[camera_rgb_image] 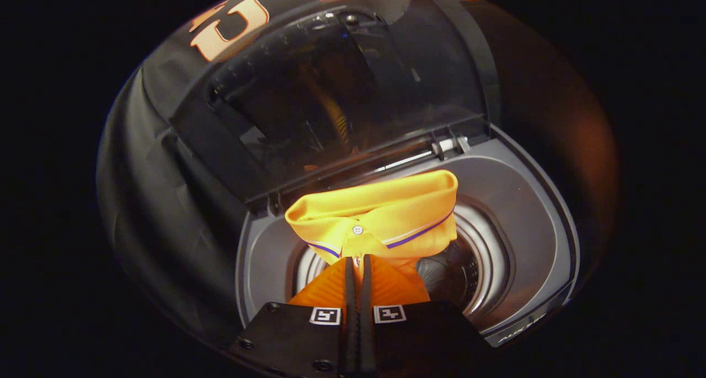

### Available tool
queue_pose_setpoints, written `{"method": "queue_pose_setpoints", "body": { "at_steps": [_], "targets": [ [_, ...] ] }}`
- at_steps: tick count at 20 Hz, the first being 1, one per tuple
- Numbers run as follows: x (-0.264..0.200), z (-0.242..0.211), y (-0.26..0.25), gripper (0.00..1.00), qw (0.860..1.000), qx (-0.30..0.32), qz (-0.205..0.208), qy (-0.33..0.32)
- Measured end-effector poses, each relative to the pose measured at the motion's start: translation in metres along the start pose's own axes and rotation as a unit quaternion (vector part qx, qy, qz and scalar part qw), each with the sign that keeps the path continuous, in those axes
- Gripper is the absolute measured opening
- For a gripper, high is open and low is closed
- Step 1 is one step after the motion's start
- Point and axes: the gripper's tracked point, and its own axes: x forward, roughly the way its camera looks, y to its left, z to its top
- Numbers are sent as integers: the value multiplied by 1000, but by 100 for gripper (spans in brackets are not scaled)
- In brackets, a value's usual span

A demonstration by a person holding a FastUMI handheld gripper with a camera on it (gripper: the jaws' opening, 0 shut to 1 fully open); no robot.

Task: Put the clothes into the washing machine and then close the washing machine lid.

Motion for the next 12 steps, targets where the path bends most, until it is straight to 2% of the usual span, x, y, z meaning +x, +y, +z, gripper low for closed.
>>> {"method": "queue_pose_setpoints", "body": {
  "at_steps": [4, 9, 11, 12],
  "targets": [
    [18, -12, -8, 8, 999, -3, -20, 42],
    [27, -11, -19, 9, 997, -35, -50, 47],
    [25, -13, -19, 17, 997, -34, -56, 46],
    [22, -13, -25, 33, 996, -41, -68, 48]
  ]
}}
